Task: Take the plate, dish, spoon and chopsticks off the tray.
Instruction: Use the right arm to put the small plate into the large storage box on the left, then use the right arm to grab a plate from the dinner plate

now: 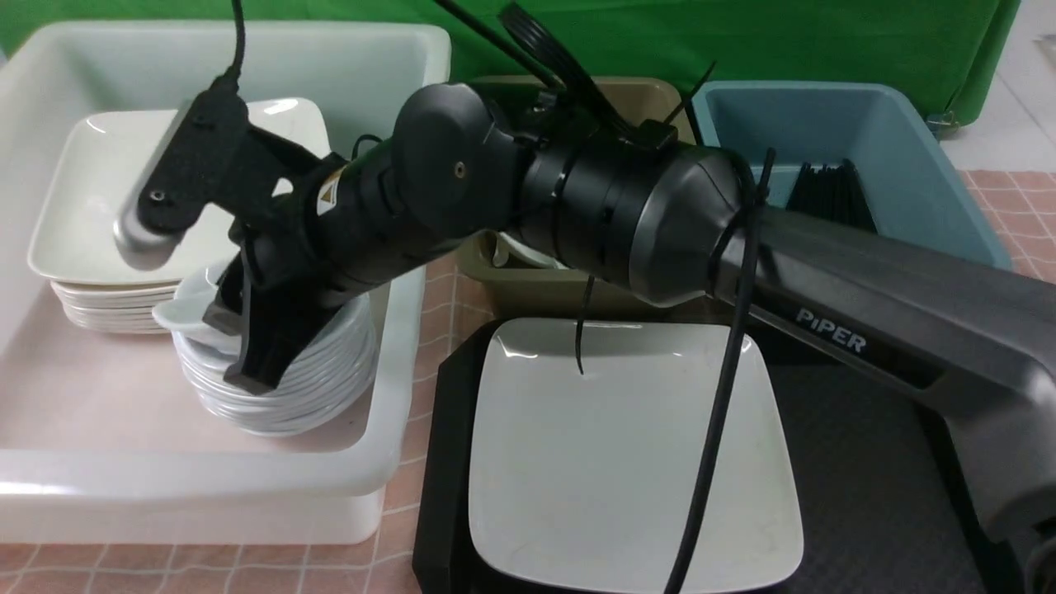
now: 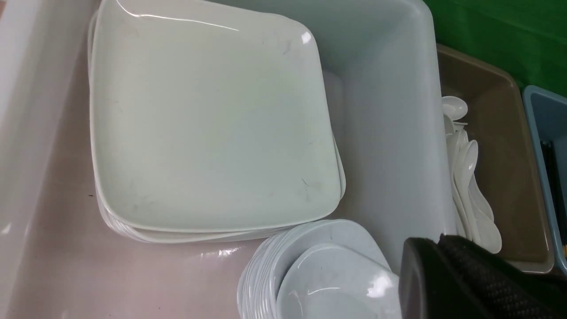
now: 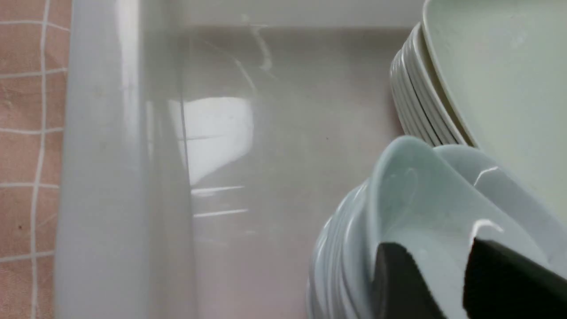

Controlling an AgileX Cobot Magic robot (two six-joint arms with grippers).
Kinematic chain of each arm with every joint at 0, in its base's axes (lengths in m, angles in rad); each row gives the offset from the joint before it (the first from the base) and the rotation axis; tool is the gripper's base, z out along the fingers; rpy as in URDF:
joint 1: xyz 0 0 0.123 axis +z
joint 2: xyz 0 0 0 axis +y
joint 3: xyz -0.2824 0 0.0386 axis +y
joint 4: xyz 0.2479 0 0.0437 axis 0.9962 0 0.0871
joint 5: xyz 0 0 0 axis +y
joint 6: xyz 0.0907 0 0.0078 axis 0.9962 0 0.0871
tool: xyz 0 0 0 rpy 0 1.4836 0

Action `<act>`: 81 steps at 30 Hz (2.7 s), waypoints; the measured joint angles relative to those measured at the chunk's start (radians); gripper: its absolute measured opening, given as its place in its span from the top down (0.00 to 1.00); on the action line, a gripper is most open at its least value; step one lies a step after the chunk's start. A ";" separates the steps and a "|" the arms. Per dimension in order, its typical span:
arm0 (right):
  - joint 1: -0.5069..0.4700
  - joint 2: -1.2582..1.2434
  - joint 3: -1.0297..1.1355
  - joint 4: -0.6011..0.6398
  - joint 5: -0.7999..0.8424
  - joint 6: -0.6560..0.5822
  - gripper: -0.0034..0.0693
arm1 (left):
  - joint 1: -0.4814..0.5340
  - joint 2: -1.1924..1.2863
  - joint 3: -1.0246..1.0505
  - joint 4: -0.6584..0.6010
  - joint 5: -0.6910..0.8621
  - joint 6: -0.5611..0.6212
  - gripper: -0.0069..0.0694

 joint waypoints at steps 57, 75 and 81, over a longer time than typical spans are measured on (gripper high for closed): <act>-0.780 -0.533 1.316 0.432 0.007 0.408 0.27 | -0.433 0.000 0.128 0.052 0.000 0.021 0.88; -0.790 -0.420 1.303 0.677 0.041 0.272 0.57 | -0.433 0.000 0.128 0.052 -0.002 0.026 0.88; -0.791 -0.420 1.305 0.685 0.042 0.273 0.73 | -0.433 0.000 0.128 0.052 -0.002 0.027 0.88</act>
